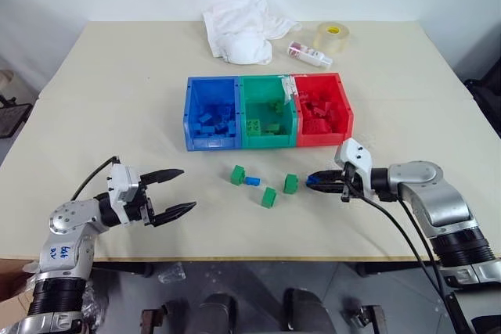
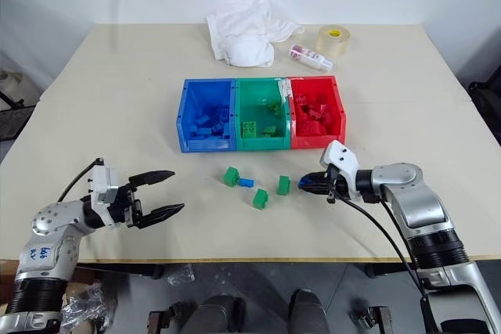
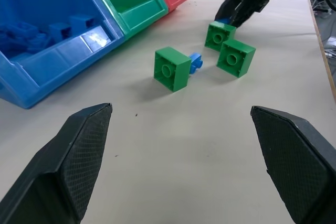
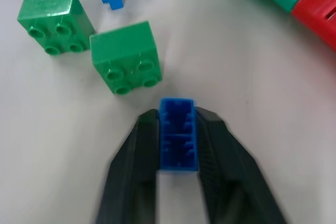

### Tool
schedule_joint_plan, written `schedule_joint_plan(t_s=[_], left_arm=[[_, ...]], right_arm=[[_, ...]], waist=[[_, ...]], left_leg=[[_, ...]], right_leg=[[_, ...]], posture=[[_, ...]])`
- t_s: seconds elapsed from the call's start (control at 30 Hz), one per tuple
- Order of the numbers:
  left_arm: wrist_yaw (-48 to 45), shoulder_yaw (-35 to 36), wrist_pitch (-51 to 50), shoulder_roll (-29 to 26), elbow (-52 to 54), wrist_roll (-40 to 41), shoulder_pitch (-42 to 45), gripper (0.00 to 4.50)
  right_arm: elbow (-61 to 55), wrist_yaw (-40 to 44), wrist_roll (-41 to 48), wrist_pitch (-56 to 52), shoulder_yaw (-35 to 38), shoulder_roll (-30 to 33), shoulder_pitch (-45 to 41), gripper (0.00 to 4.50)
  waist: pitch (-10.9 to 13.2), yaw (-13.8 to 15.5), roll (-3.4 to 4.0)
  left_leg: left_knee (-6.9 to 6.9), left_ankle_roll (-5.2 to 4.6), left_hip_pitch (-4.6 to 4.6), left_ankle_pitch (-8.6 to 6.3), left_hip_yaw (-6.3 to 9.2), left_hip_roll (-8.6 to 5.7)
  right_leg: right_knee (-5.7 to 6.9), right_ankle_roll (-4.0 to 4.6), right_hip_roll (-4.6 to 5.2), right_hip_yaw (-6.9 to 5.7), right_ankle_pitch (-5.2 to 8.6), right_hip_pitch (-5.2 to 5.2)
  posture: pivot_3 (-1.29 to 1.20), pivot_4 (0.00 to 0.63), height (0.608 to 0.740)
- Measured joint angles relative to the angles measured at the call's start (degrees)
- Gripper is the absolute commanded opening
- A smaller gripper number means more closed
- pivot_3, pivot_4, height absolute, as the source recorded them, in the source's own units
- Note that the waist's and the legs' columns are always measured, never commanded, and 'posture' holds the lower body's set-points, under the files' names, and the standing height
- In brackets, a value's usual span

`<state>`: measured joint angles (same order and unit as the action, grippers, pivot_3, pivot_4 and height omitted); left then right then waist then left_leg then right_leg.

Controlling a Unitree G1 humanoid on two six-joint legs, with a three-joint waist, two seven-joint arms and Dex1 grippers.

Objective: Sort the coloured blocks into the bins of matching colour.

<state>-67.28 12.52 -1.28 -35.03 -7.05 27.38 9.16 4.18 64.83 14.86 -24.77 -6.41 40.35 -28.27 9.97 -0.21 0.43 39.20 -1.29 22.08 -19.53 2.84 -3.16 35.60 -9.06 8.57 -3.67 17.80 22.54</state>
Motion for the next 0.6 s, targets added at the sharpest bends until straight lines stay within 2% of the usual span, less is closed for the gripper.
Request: schedule_joint_plan(t_s=[0.1,0.3,0.4,0.6], left_arm=[[0.52,0.17,-0.18,0.0,0.28,0.14,-0.73,4.5],[1.19,0.29,-0.52,0.02,1.23,0.3,-0.42,4.5],[1.26,0.07,-0.47,0.08,1.32,0.3,0.43,4.5],[1.57,-0.04,-0.48,0.15,1.53,0.31,1.34,4.5]], right_arm=[[-1.93,-0.72,1.16,-0.37,0.7,-0.15,-1.35,0.46],[0.26,-3.24,2.47,-0.91,1.8,-6.74,-15.23,0.46],[7.68,-4.91,0.95,1.41,-0.79,-14.31,-23.11,0.46],[31.79,-12.38,-6.15,13.65,-4.54,-28.64,-34.63,0.46]], waist=[[0.0,0.01,0.0],[0.0,-0.41,0.0],[0.0,-1.24,0.0],[0.0,-2.34,0.0]], left_leg=[[0.0,0.0,0.0,0.0,-0.01,-0.01],[0.0,0.02,-0.01,0.01,-0.02,0.03],[-0.01,0.03,-0.01,0.02,0.04,0.01],[-0.09,0.03,-0.01,0.02,0.15,-0.06]], right_leg=[[0.0,0.0,0.01,0.01,0.0,0.0],[0.02,0.0,-0.02,0.0,0.0,0.03],[0.1,0.0,-0.01,-0.03,0.0,0.04],[0.33,0.02,0.0,-0.04,0.0,0.17]], posture=[[0.0,0.15,0.74],[0.0,0.15,0.74],[0.0,0.15,0.74],[0.0,0.15,0.74]])
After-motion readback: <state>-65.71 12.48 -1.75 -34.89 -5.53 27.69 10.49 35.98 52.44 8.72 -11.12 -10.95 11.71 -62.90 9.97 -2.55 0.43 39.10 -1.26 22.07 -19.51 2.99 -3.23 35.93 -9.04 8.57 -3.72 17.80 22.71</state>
